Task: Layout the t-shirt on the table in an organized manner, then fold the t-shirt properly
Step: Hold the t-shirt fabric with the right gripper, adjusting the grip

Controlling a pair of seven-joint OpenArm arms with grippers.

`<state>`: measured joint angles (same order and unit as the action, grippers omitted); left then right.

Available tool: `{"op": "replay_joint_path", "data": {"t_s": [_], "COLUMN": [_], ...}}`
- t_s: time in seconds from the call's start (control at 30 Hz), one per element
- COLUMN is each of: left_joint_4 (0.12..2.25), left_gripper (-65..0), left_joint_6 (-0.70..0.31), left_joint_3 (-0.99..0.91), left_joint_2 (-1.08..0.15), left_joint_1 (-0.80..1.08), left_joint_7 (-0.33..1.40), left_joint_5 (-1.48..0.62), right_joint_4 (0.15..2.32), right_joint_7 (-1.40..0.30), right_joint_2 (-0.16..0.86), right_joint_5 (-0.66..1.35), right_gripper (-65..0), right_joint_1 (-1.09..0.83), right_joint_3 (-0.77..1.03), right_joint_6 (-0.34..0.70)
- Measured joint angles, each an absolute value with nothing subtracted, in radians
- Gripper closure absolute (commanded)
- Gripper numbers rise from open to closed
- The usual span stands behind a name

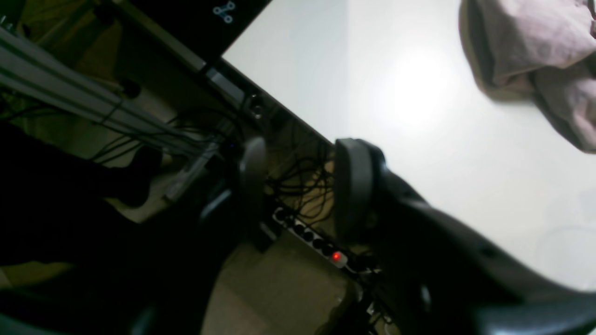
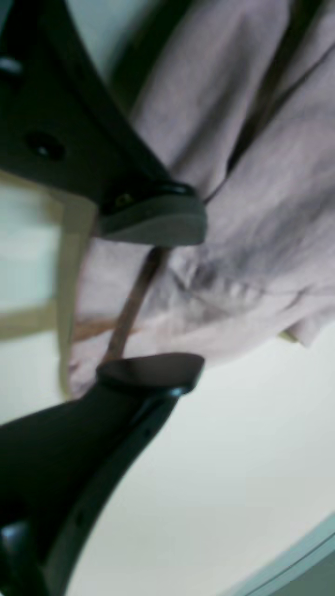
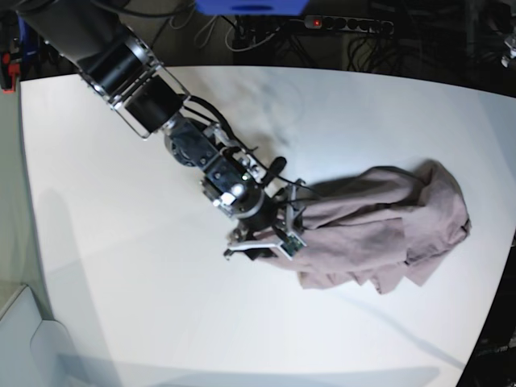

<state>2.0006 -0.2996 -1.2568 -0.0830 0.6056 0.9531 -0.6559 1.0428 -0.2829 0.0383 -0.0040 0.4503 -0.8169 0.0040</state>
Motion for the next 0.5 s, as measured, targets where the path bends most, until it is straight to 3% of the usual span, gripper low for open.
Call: {"op": "replay_joint_path", "data": {"t_s": [0.17,0.33,0.5], "left_joint_4": [2.001,2.001,2.001], "left_gripper": [-23.6,-23.6,-23.6], "left_joint_6": [-0.300,-0.300,-0.300], "left_joint_3": [-1.257,-1.257,-1.257], "left_joint_2": [-0.083,-0.083,-0.085], "left_joint_1": [0.606,0.606,0.606], "left_joint_7": [0.953,0.953,0.953], "left_joint_5": [-0.655,-0.656,-0.656], "right_joint_4": [0.989,0.897,0.897], "right_joint_7": [-0.272,-0.250,-0.223], "right_joint_2": [0.022,0.000,0.000], "right_joint_5": [-0.002,-0.003,-0.003], "right_gripper": [-31.5,-19.6,-2.6], "right_joint_1": [0.457,0.476,0.477], "right_joint_3": [-0.816,-0.817,-0.817], "right_joint_6": [0.004,0.004,0.004]}}
